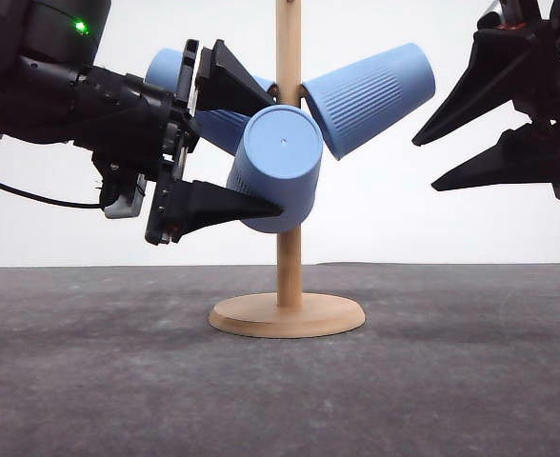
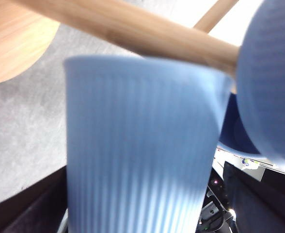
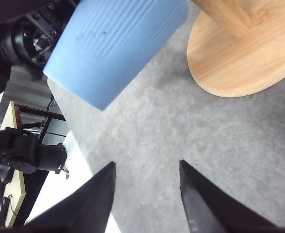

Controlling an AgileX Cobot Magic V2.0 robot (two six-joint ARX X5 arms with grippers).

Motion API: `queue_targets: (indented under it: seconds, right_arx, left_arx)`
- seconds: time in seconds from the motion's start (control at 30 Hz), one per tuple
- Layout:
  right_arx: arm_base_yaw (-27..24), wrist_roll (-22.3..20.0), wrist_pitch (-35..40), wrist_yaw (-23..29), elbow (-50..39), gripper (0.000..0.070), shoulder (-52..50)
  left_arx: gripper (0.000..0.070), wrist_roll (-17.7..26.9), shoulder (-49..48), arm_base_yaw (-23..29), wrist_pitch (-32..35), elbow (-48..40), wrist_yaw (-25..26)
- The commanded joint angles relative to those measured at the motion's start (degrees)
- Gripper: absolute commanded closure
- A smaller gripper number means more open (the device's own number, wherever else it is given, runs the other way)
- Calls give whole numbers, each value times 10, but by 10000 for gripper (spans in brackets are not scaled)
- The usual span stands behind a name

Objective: Place three cups

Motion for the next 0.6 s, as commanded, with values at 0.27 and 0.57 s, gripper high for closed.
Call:
queue_targets:
  seconds: [0.27,0.57]
  right_arx:
    - [2,-8,-2,0,6,437,7]
    - [2,-8,-3,0,6,437,7]
  left_arx:
    - [111,2,1,0,5,6,24]
    - [230,-7,1,5,6,6,18]
